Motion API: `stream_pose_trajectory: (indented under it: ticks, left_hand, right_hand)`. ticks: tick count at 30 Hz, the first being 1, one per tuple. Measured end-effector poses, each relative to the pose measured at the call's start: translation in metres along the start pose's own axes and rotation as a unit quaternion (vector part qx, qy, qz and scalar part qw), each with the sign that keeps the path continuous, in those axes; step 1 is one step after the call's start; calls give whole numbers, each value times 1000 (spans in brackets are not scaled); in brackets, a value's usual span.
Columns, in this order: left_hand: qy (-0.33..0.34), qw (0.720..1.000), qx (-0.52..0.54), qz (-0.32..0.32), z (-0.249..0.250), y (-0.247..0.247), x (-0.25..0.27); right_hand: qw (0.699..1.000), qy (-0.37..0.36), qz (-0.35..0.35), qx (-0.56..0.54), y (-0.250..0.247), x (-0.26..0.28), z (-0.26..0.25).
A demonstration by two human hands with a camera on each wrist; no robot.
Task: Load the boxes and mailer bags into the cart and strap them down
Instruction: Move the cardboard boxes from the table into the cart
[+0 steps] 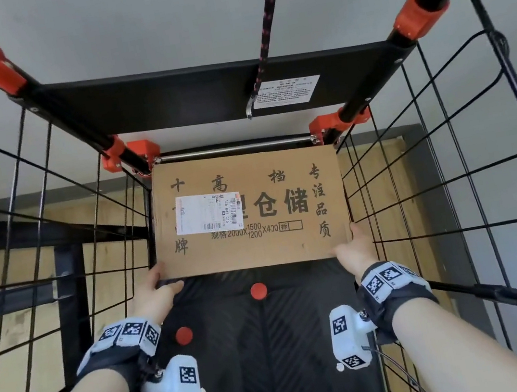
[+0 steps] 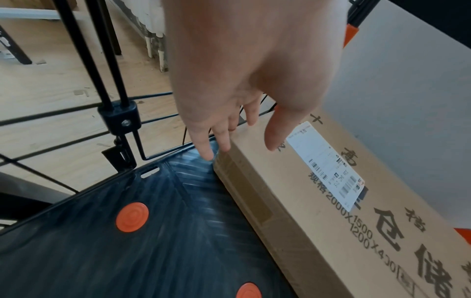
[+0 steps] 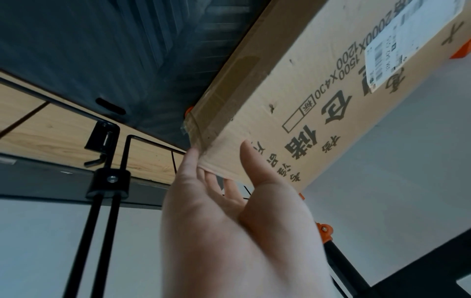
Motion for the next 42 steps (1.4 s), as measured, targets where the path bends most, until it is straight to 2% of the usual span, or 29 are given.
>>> stream_pose_trajectory:
  ticks: [4, 10, 14, 20, 24, 34, 38, 42]
  left_hand:
    - [12, 1000, 7, 8, 9, 2, 21]
    - [79, 992, -99, 0, 36, 19, 99]
    - [156, 965, -212, 11, 47, 24, 176]
    - [233, 924, -302, 16, 36, 6, 292]
    - [290, 898, -325, 60, 20, -24, 378]
    - [408, 855, -279, 156, -52, -137, 583]
    - [426, 843, -268, 191, -76, -188, 641]
    - [440, 832, -245, 232, -94, -247, 677]
  right_hand:
    - [1000, -9, -15, 19, -2, 17, -13]
    - [986, -45, -96, 131, -17, 91, -58]
    - [974, -99, -114, 168, -32, 148, -86]
    - [961, -183, -97, 185, -68, 243, -112]
    - [949, -238, -84, 188, -93, 319, -114]
    - [895, -393, -69, 200, -139, 522, -140]
    - [869, -453, -73, 186, -134, 594, -162]
    - [847, -492, -81, 184, -117, 654, -182]
Point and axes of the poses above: each hand's wrist, its own x-axis away from the middle knuckle, its own y-axis out of the palm, z = x × y, the point moved 7 cm from there along -x, towards the middle knuckle, and after that the axes turned 13 degrees about -y, right-handed, at the moved point
